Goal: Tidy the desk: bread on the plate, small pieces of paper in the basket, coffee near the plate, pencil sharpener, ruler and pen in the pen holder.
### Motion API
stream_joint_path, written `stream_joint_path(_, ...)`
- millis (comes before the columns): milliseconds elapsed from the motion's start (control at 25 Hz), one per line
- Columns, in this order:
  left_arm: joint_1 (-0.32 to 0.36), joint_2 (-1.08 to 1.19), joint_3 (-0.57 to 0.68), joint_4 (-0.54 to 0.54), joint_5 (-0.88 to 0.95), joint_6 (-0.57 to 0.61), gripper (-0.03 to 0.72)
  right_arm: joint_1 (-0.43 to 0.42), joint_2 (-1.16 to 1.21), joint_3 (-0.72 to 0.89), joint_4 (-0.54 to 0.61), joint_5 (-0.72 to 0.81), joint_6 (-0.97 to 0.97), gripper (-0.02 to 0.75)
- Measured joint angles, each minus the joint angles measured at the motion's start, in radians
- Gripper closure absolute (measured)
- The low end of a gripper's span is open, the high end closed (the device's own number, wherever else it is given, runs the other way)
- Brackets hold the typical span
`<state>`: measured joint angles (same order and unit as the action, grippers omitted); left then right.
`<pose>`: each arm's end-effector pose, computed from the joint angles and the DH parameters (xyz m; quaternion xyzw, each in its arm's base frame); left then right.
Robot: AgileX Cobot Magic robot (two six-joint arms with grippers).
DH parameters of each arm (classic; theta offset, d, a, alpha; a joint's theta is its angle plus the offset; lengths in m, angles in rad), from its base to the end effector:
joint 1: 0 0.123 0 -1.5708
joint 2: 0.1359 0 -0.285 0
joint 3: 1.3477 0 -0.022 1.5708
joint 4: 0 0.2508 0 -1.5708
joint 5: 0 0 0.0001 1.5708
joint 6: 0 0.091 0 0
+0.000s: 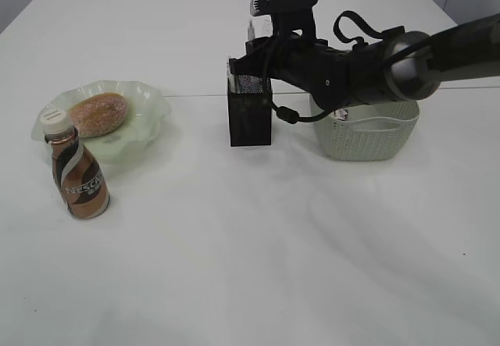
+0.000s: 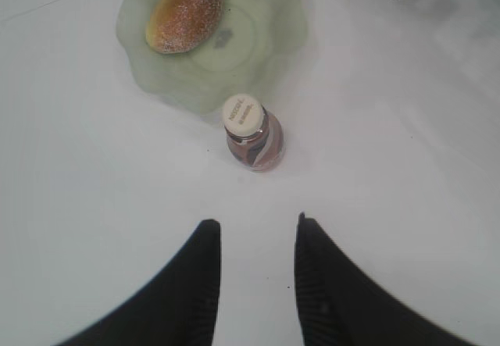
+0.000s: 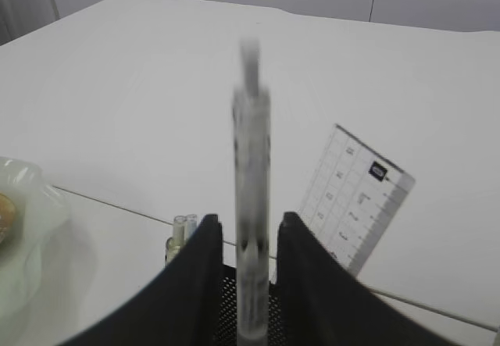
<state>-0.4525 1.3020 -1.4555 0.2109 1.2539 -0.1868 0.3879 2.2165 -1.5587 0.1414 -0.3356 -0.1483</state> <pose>0.2311 -0.0922 0.4112 0.1306 0.9471 0.0139 0.2929 0.4756 0.1898 0.1868 -0.1431 0.7729 0.0967 0.6106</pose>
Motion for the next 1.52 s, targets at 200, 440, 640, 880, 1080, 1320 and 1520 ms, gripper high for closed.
stream_joint_path(200,0.0,0.0,0.0,0.0,0.0,0.0,0.449,0.0,0.0,0.0,-0.002,0.017,0.0,0.415)
stream_joint_path(440,0.0,0.0,0.0,0.027,0.0,0.0,0.449,0.0,-0.078,0.0,-0.002,0.226,0.0,0.394)
stream_joint_path(640,0.0,-0.002,0.0,0.05,0.0,-0.006,0.389,0.002,-0.243,0.0,0.035,0.473,0.0,0.393)
stream_joint_path(880,0.0,-0.093,0.0,0.022,0.001,-0.025,0.254,0.004,-0.44,0.0,0.104,0.83,0.0,0.393)
stream_joint_path(1080,0.0,-0.221,0.0,-0.059,0.005,-0.029,0.243,0.004,-0.585,0.0,0.159,1.066,0.0,0.393)
stream_joint_path(1320,0.0,-0.399,0.0,-0.19,0.008,-0.031,0.249,0.004,-0.726,0.0,0.163,1.28,-0.009,0.393)
stream_joint_path(1520,0.0,-0.547,0.028,-0.211,0.012,-0.004,0.252,0.004,-0.87,0.107,0.163,1.324,-0.009,0.393)
